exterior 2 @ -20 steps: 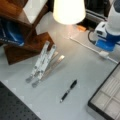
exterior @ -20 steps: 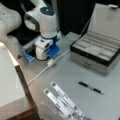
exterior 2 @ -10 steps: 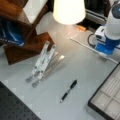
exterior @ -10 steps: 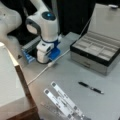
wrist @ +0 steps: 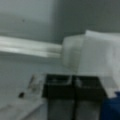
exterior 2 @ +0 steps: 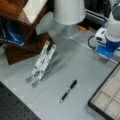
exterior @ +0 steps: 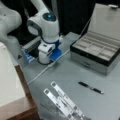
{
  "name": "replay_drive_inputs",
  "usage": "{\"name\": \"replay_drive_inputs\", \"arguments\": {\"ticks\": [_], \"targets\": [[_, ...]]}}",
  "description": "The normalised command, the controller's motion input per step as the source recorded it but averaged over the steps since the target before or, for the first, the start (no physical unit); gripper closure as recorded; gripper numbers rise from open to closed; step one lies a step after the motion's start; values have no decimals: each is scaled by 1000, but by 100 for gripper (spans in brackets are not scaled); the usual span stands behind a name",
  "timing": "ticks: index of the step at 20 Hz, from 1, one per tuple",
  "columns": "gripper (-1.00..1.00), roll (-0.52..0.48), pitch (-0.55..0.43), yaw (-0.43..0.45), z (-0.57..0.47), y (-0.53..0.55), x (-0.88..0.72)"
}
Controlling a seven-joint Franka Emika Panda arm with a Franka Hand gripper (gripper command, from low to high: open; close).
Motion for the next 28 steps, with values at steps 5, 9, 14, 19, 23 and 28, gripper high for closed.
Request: {"name": "replay_drive_inputs", "arguments": {"ticks": [5,9,14,19,23,28], "targets": [[100,27,-380,-28,-312,-89,-545],[100,22,-338,-39,-195,-105,-547],[100,37,-283,-62,-21,-98,-501],[100,54,-225,-91,134,-81,-365],[100,95,-168,-103,198,-72,-173],[100,138,-70,-82,338,-34,-2]]}}
